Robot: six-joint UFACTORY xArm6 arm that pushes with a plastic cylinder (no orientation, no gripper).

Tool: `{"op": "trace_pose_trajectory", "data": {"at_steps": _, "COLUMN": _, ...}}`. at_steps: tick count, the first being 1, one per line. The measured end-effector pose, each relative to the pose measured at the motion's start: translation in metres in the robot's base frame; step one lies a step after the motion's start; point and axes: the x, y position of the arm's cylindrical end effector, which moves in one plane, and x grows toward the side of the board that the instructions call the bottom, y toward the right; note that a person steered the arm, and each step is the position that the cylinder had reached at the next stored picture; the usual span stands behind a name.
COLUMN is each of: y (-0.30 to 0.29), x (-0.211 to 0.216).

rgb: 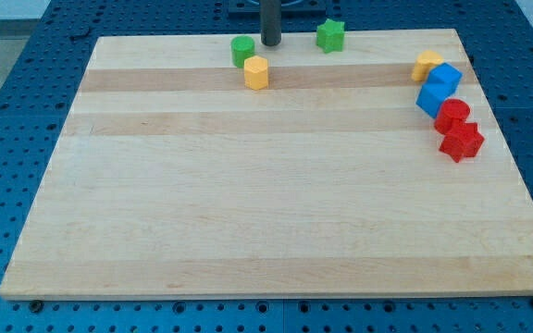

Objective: Slide green star above the yellow heart

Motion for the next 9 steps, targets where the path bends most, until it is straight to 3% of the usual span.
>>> {"op": "trace_pose_trajectory", "data": {"at_steps": 1, "y": 0.013, "x": 0.0}}
{"op": "trace_pose_trajectory", "data": {"at_steps": 4, "y": 0.173, "x": -0.001}}
{"op": "trace_pose_trajectory", "data": {"at_steps": 5, "y": 0.184, "x": -0.001}}
{"op": "trace_pose_trajectory", "data": {"at_steps": 9, "y": 0.063, "x": 0.004}}
